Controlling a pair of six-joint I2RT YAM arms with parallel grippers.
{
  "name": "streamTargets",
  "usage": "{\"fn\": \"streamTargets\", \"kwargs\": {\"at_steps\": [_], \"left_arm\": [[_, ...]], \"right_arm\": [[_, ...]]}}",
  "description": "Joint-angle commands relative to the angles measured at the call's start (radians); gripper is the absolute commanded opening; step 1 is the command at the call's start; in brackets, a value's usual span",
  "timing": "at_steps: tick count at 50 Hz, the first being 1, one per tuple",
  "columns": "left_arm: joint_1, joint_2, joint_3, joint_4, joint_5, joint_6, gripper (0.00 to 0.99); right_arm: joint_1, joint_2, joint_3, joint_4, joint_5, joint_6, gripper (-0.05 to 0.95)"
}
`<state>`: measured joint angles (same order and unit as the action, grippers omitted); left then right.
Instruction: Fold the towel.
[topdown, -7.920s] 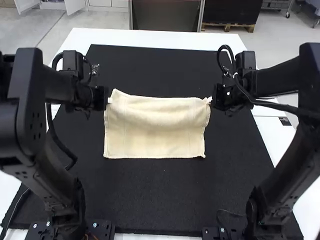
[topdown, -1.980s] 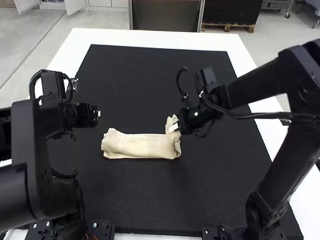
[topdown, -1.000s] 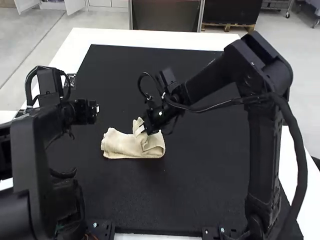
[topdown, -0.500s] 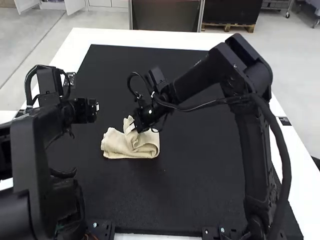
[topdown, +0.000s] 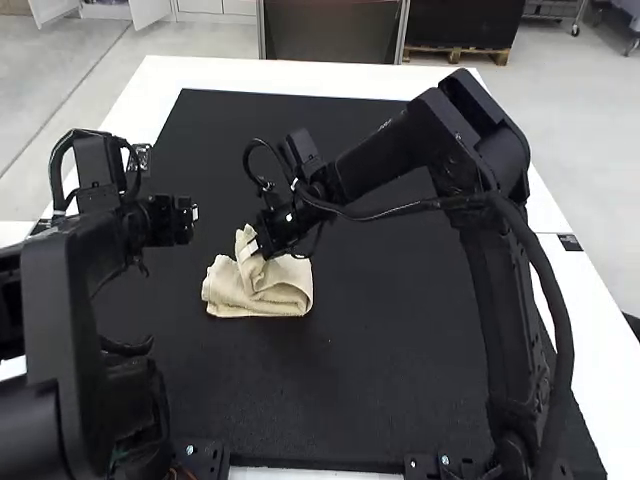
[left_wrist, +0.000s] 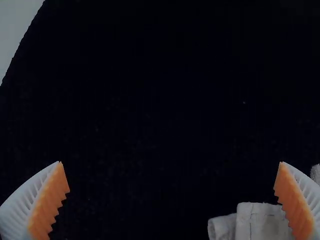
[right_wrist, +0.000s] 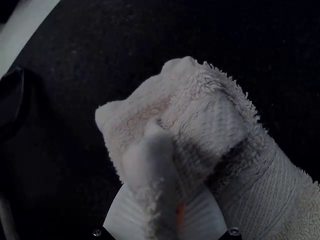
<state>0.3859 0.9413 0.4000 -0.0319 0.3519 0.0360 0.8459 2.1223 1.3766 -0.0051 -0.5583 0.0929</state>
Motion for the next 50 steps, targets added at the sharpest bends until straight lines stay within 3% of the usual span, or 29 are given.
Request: {"fn": "streamTargets", "kwargs": {"at_steps": [1, 18, 29, 35, 41, 50], "left_arm": [[0.007, -0.019, 0.008, 0.009, 0.013, -0.01, 0.962], [0.007, -0.019, 0.008, 0.007, 0.013, -0.01, 0.962], [0.004, -0.019, 0.005, 0.012, 0.01, -0.012, 0.962], [0.004, -0.019, 0.005, 0.013, 0.01, -0.012, 0.962], [0.004, -0.019, 0.003, 0.013, 0.01, -0.012, 0.962], [0.004, -0.019, 0.005, 0.015, 0.01, -0.013, 0.962]], "right_arm": [[0.025, 0.016, 0.039, 0.005, -0.02, 0.008, -0.02], [0.059, 0.044, 0.056, 0.01, -0.02, 0.025, -0.01], [0.065, 0.05, 0.079, 0.016, -0.02, 0.03, 0.05], [0.065, 0.062, 0.088, 0.016, -0.02, 0.031, 0.13], [0.065, 0.064, 0.093, 0.014, -0.02, 0.028, 0.28], [0.067, 0.059, 0.093, 0.011, -0.014, -0.012, 0.73]]}}
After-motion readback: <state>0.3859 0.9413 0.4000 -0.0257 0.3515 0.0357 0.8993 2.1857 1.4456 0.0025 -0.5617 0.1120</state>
